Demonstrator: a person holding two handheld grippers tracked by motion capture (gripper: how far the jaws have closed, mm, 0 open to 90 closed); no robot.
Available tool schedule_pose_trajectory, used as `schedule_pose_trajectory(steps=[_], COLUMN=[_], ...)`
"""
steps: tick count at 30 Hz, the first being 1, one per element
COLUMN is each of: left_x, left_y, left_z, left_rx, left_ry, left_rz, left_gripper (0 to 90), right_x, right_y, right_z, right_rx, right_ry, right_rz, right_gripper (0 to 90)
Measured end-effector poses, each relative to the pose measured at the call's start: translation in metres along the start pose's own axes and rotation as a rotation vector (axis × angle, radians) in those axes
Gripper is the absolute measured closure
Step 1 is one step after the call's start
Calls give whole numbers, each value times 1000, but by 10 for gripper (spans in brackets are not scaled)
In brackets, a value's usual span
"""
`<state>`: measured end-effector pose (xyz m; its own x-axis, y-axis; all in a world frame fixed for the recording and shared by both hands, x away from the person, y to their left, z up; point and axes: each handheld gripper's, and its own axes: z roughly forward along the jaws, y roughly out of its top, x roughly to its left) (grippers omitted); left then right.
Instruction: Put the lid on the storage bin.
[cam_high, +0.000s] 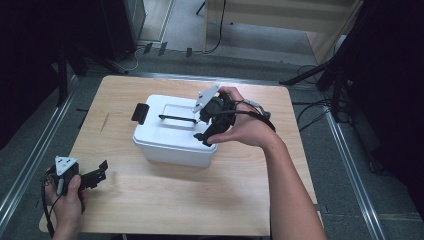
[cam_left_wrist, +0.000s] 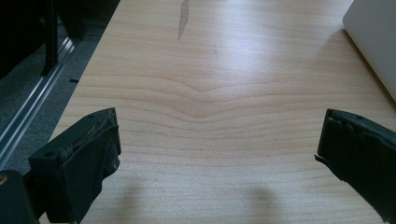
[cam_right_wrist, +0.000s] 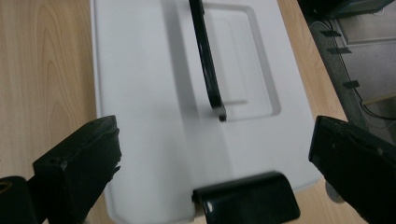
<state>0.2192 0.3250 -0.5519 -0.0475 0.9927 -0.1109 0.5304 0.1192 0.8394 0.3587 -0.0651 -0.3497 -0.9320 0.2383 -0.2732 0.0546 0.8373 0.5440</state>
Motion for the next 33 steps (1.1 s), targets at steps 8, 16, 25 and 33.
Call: schedule_pose_trajectory(steps=[8,16,25,33], left_x=[0,0,-1,-1], left_y=[0,0,0,-1], left_z=[0,0,0,-1], left_rx=[0,0,-4,-2], left_ry=[0,0,4,4], left_rz=[3,5,5,3], left_gripper=[0,0,0,0], right_x=[-5,-5,-2,2], right_y=[-28,-59,-90,-113], right_z=[-12,-21,-27,-26], right_rx=[6,3,12,36], right_ry=[3,3,-13,-13], right_rz=[82,139,180,206], right_gripper=[0,0,0,0])
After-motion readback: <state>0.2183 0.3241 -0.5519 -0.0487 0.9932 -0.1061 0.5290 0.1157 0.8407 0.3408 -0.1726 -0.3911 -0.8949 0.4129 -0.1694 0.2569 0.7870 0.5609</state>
